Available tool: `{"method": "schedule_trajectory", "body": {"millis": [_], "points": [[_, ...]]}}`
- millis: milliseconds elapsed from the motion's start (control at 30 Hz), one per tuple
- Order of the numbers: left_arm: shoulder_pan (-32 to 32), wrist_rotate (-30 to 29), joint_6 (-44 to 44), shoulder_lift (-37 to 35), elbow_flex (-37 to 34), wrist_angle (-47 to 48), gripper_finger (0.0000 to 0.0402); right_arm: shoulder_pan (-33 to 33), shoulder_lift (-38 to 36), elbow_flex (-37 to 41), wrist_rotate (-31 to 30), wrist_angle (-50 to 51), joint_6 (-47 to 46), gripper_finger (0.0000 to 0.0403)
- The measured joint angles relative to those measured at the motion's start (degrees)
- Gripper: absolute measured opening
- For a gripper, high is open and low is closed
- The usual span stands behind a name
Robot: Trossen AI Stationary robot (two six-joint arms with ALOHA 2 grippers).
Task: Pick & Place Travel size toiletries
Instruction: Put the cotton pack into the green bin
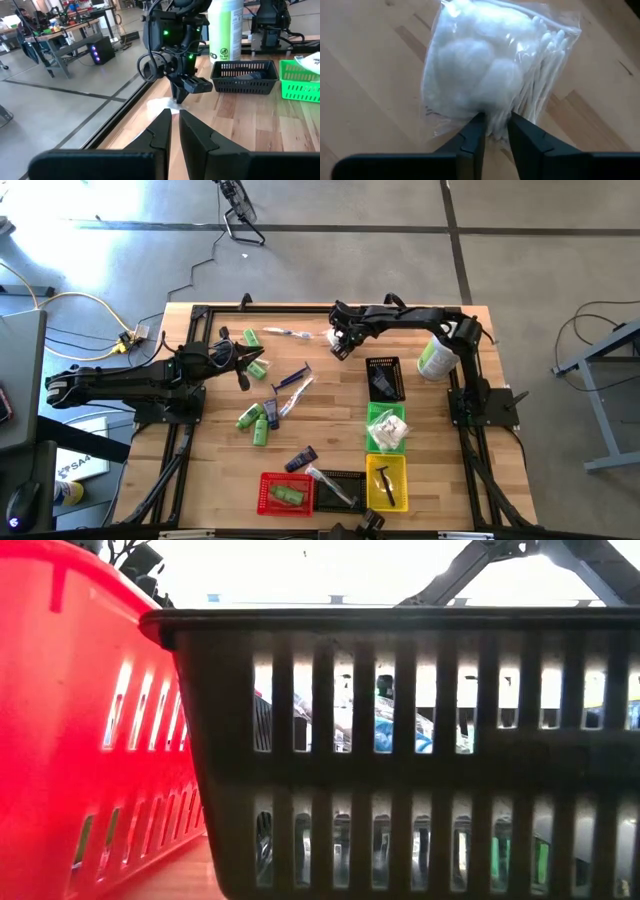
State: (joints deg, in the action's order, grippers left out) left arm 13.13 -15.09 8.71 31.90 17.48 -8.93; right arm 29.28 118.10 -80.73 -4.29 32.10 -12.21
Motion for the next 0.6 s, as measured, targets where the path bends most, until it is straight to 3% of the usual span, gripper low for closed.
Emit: {"method": "schedule_trajectory", "body": {"millis": [233, 600], "points": [[0.0, 0.0, 0.0, 0.0, 0.02, 0.02, 0.003, -0.39, -0.29, 0.0, -0.35, 0.06, 0.5, 0.0013], [0.0, 0.0, 0.0, 0.0, 0.02, 0.04, 0.003, -1.44, -6.11, 0.02, -2.69, 0.63, 1.62, 0.0006]]}}
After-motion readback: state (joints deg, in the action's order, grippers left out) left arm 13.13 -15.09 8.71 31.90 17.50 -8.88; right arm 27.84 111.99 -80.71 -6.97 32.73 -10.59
